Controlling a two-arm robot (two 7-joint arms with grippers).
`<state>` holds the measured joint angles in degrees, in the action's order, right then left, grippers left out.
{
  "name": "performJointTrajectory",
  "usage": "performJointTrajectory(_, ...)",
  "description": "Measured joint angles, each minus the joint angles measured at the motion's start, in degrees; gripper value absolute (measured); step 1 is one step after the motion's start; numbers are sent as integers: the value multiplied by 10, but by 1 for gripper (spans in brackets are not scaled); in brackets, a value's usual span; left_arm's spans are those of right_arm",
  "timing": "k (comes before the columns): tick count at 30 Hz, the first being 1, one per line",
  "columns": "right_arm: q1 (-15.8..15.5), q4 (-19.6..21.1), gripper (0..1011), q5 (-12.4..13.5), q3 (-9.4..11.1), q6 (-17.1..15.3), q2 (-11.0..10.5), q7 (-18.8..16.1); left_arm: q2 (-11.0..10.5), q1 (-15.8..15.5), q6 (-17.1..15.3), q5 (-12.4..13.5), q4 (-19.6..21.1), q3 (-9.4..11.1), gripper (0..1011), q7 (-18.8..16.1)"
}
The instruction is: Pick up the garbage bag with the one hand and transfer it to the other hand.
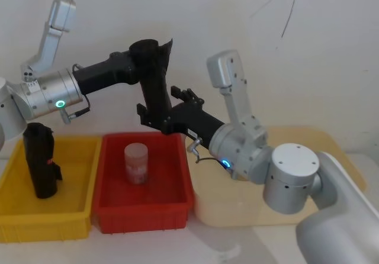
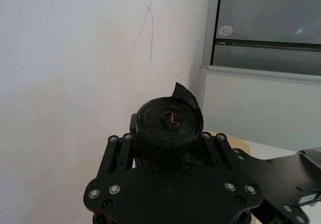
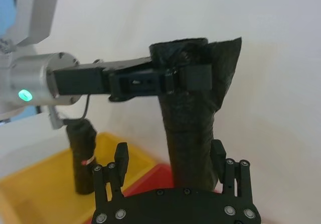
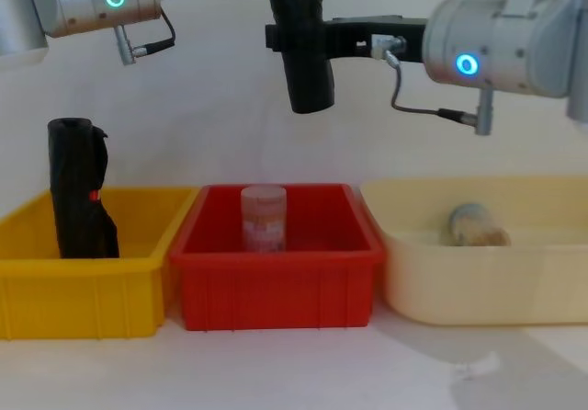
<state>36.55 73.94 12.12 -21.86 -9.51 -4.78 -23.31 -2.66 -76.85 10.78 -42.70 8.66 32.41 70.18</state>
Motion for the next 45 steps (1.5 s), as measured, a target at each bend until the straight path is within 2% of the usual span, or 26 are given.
performJointTrajectory(12,29,-57,1000,-35,0,25,42,89,0,0,0,0,0,0,542,0)
performJointTrajectory(18,43,-84,1000,-50,1,28,57,122,0,0,0,0,0,0,542,0)
performJointTrajectory(35,69,-115,999,-68,1,23,79,144,0,0,0,0,0,0,542,0)
performJointTrajectory(45,74,-120,774,-72,1,21,84,148,0,0,0,0,0,0,542,0)
